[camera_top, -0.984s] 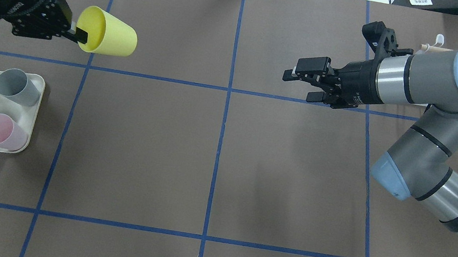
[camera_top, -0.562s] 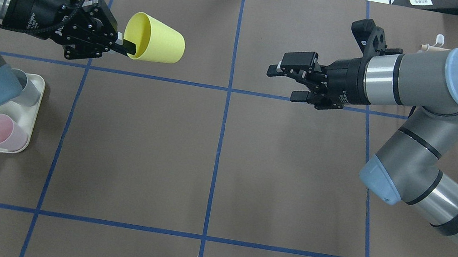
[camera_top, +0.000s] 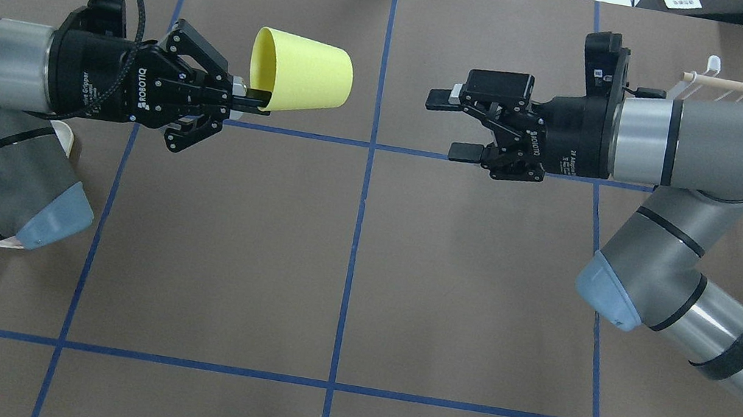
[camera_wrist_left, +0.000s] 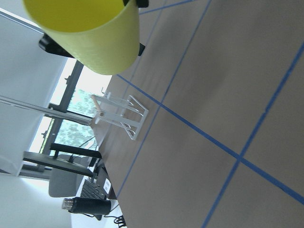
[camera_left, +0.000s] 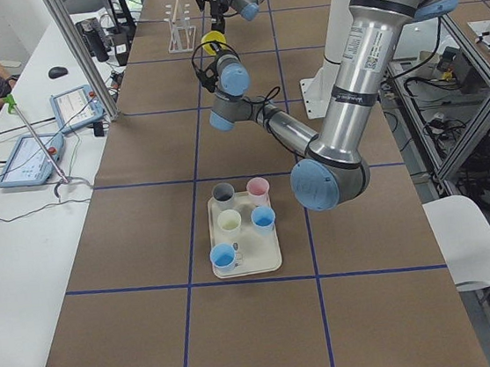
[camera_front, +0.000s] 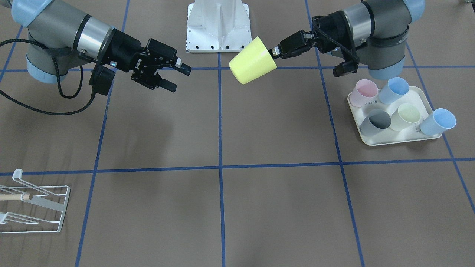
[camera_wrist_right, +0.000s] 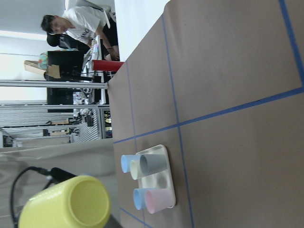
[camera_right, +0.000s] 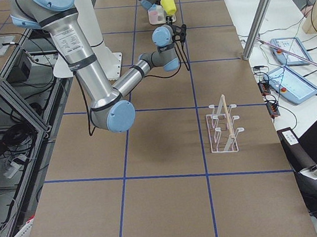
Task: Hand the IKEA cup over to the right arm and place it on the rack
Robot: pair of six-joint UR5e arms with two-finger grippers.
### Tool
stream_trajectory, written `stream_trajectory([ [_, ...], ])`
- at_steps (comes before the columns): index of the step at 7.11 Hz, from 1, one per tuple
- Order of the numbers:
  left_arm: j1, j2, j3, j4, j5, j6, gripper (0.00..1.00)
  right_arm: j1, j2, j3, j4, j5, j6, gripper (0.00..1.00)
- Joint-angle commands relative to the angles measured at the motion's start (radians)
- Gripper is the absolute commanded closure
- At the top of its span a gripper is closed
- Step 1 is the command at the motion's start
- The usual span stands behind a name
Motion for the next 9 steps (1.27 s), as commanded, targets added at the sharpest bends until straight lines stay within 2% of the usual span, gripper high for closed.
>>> stream_trajectory([
  [1,0.090,-0.028,0.104,-0.245,0.161,-0.034,1.00,-0.024,0.010,0.000,0.137,-0.059,0.107,0.01],
  [2,0.106,-0.027,0.149,-0.328,0.196,-0.035,1.00,-0.053,0.018,0.000,0.171,-0.105,0.136,0.01],
  [4,0.124,-0.057,0.198,-0.385,0.196,-0.038,1.00,-0.082,0.047,0.000,0.199,-0.141,0.159,0.01],
  [6,0.136,-0.091,0.189,-0.393,0.229,-0.156,1.00,-0.102,0.055,-0.001,0.198,-0.147,0.159,0.01],
  [9,0.178,-0.113,0.187,-0.393,0.234,-0.155,1.00,-0.110,0.056,-0.001,0.198,-0.147,0.159,0.01],
])
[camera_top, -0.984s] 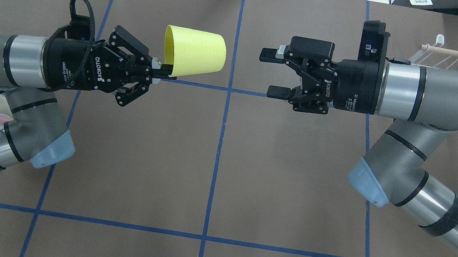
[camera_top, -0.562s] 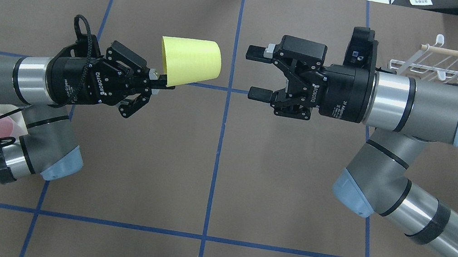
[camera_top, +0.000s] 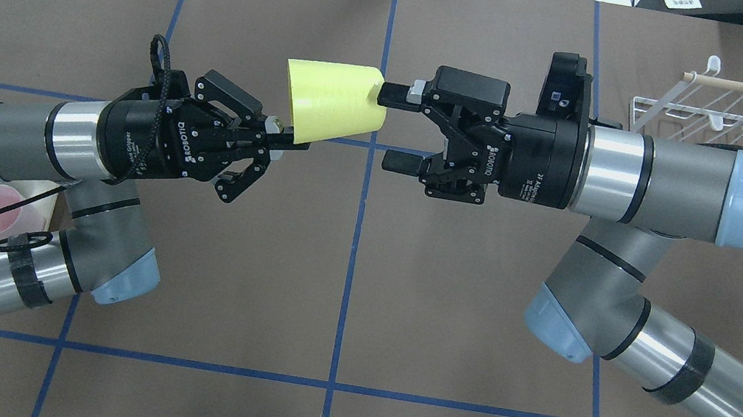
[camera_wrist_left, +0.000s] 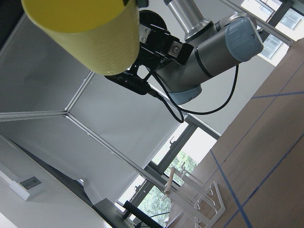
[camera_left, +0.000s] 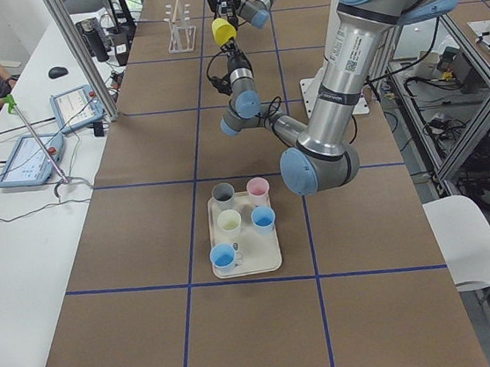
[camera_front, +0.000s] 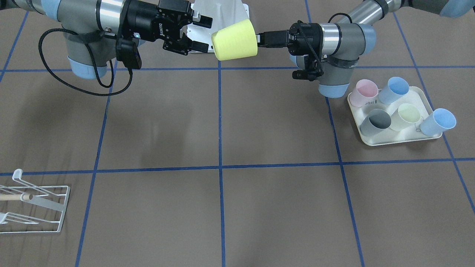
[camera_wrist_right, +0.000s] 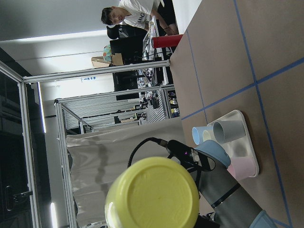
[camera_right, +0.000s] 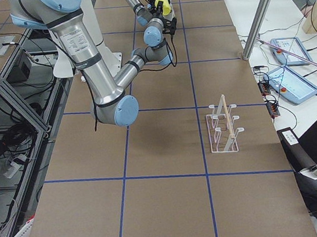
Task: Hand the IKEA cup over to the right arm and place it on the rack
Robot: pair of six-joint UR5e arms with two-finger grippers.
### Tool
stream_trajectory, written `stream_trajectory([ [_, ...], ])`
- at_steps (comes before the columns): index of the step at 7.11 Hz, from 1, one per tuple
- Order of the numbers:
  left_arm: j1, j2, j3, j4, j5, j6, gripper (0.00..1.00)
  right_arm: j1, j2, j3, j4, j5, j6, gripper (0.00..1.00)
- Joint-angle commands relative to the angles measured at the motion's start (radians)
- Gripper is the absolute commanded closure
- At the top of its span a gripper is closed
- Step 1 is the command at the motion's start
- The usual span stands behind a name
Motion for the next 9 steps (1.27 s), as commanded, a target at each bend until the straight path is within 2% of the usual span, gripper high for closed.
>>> stream_trajectory([
  [1,0.026,-0.010,0.000,-0.001,0.002,-0.001,1.00,-0.004,0.004,0.001,0.000,-0.008,0.000,0.01],
  [3,0.037,-0.024,0.000,-0.001,0.002,0.001,1.00,-0.009,0.005,0.001,0.002,-0.025,0.000,0.01],
  [4,0.039,-0.024,0.004,-0.003,0.002,0.004,1.00,-0.012,0.005,0.001,0.002,-0.025,0.000,0.05],
  [5,0.042,-0.024,0.003,-0.003,0.001,0.005,1.00,-0.015,0.005,0.001,0.003,-0.025,0.000,0.23],
  [7,0.045,-0.022,0.003,-0.003,0.002,0.010,0.38,-0.016,0.004,0.001,0.020,-0.026,0.000,0.64],
  [8,0.043,-0.018,0.001,-0.003,0.001,0.008,0.22,-0.015,0.002,0.004,0.021,-0.026,-0.002,0.71],
  [9,0.030,-0.010,-0.012,-0.003,0.001,0.014,0.22,-0.003,-0.004,0.007,0.023,-0.026,-0.002,0.72],
])
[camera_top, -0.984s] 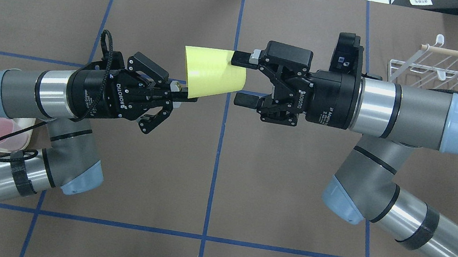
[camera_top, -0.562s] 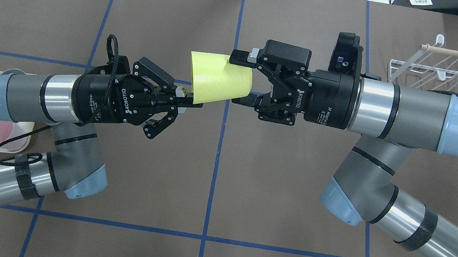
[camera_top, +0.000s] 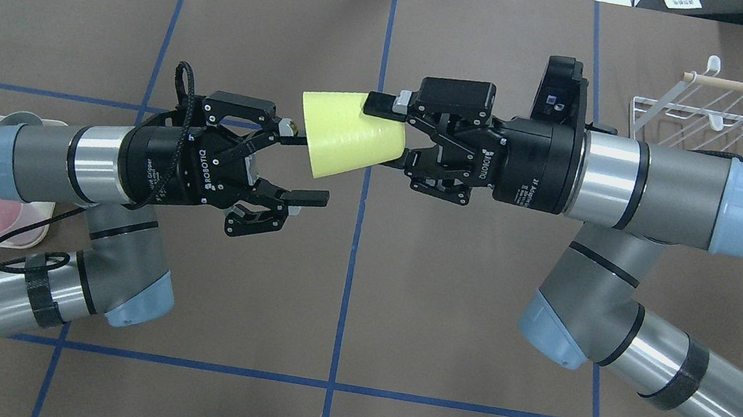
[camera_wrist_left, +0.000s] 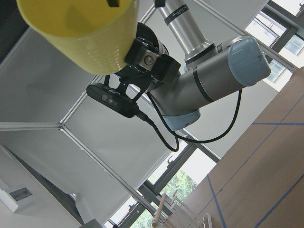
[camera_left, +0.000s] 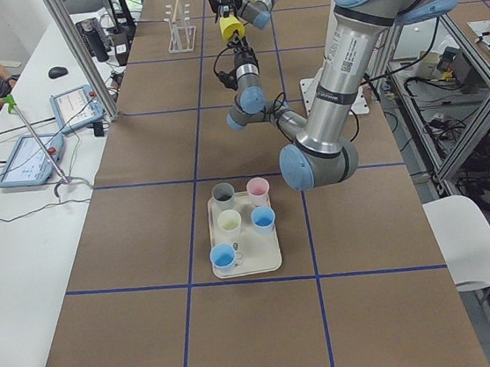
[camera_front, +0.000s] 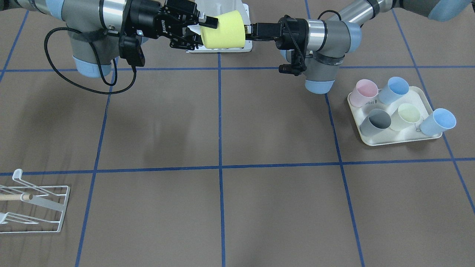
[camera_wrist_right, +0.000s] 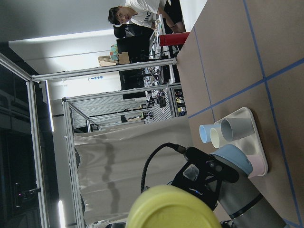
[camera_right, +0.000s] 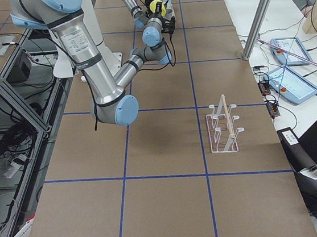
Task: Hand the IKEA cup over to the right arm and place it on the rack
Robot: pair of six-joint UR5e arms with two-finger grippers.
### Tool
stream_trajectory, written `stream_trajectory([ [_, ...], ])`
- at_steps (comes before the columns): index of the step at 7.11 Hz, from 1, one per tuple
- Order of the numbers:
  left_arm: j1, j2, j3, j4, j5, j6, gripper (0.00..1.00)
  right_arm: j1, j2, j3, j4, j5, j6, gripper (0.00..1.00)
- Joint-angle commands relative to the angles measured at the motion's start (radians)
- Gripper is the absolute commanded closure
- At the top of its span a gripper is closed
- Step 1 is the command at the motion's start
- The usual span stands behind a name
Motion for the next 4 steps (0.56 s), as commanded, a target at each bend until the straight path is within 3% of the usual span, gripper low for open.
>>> stream_trajectory([
  [1,-0.060,0.030,-0.012,0.003,0.000,0.022,0.22,0.059,-0.009,-0.001,-0.002,-0.002,0.000,0.73],
  [2,-0.112,0.059,-0.007,0.011,-0.003,0.064,0.22,0.136,-0.013,-0.058,-0.008,0.000,-0.014,0.73],
  [4,-0.180,0.088,0.037,0.101,-0.011,0.287,0.16,0.320,-0.022,-0.182,-0.079,0.143,-0.275,0.73],
])
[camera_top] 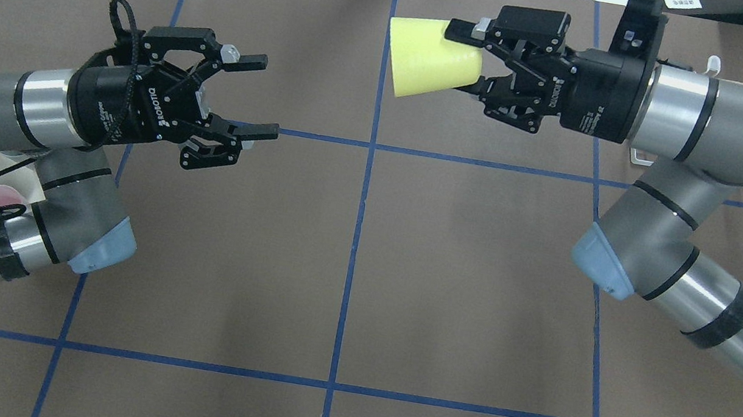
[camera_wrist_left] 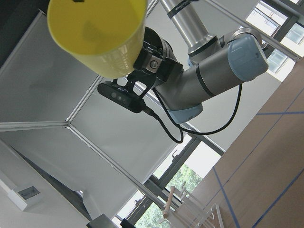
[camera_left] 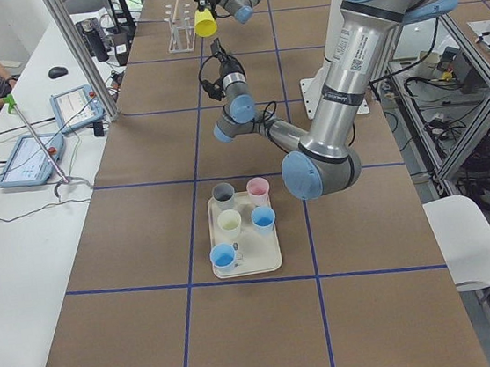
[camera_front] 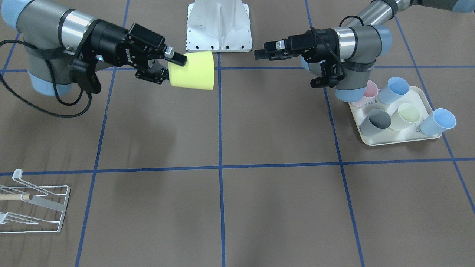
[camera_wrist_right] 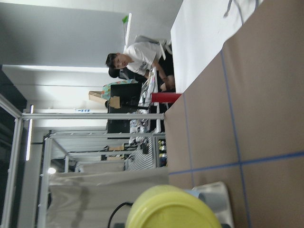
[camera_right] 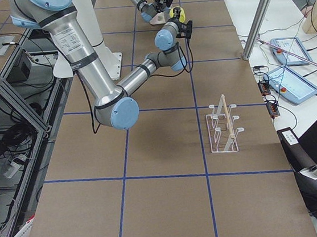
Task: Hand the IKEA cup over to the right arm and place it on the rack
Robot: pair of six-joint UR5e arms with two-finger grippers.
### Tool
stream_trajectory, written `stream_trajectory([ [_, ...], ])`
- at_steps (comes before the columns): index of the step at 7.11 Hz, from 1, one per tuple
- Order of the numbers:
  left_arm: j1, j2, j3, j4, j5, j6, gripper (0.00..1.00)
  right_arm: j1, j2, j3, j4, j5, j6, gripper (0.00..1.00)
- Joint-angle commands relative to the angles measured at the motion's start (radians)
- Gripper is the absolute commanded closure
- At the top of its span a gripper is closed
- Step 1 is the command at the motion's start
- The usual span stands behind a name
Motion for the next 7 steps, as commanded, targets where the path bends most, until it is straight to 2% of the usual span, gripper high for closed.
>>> stream_trajectory([
  [1,-0.058,0.046,0.020,0.120,-0.005,0.210,0.16,0.183,-0.034,-0.068,-0.162,0.141,-0.324,0.73],
  [2,-0.107,0.063,0.021,0.199,-0.072,0.291,0.14,0.256,-0.066,-0.068,-0.269,0.241,-0.497,0.72],
  [3,-0.191,0.063,0.026,0.312,-0.217,0.378,0.12,0.332,-0.127,-0.062,-0.330,0.319,-0.648,0.72],
  [4,-0.266,0.063,0.027,0.390,-0.334,0.460,0.12,0.373,-0.183,-0.063,-0.385,0.349,-0.791,0.66],
  [5,-0.298,0.063,0.027,0.463,-0.411,0.552,0.12,0.403,-0.212,-0.054,-0.454,0.349,-0.848,0.66],
  [7,-0.303,0.072,0.024,0.490,-0.424,0.571,0.12,0.441,-0.258,-0.065,-0.502,0.329,-0.968,0.78],
])
